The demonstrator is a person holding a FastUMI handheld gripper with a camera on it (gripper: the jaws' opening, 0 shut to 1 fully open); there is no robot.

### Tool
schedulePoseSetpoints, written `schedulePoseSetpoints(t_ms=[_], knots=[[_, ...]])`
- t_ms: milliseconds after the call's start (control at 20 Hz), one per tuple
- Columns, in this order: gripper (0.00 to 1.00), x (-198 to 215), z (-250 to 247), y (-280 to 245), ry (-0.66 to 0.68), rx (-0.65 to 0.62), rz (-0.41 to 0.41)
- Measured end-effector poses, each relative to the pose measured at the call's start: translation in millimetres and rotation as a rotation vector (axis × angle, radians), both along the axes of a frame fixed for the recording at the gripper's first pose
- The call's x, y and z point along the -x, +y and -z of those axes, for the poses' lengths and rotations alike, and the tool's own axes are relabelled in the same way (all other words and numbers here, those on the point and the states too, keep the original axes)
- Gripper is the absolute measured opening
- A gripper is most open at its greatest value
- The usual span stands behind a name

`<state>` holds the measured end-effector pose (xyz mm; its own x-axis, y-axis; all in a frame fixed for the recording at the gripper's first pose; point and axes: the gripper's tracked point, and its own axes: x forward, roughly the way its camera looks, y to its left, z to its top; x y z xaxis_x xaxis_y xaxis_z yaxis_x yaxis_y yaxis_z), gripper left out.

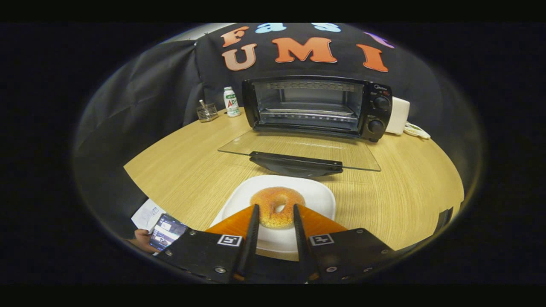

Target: Open the toaster oven, put the food inside, and close the toaster oven door.

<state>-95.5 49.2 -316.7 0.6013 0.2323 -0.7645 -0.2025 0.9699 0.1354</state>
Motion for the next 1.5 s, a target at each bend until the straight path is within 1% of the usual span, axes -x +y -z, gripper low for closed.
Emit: schedulePoseSetpoints(t_ms=[100, 200, 350, 550, 700, 800, 850, 900, 950, 1050, 1200, 1350, 1450, 1500], knots=[[0.35, -2.9, -7.7, -0.8, -0.017, -0.026, 0.015], [0.31, -10.2, -17.6, 2.4, -0.041, -0.068, 0.033], [0.31, -24.9, -30.4, 11.0, -0.077, -0.140, 0.063], [0.30, -58.1, -56.2, 29.6, -0.134, -0.296, 0.129], [0.30, -91.1, -77.2, 38.2, -0.182, -0.444, 0.216], [0.30, -113.8, -79.7, 32.9, -0.209, -0.476, 0.270], [0.30, -125.6, -80.2, 28.6, -0.216, -0.492, 0.307], [0.29, -138.1, -85.7, 25.1, -0.230, -0.541, 0.364], [0.25, -149.5, -88.5, 24.6, -0.228, -0.575, 0.398], [0.24, -169.4, -88.0, 22.8, -0.238, -0.598, 0.446], [0.24, -193.1, -85.9, 33.1, -0.220, -0.658, 0.503], [0.24, -213.3, -70.9, 31.9, -0.186, -0.664, 0.576], [0.25, -224.5, -63.9, 29.7, -0.158, -0.676, 0.615], [0.24, -231.8, -64.1, 28.6, -0.155, -0.680, 0.621]])
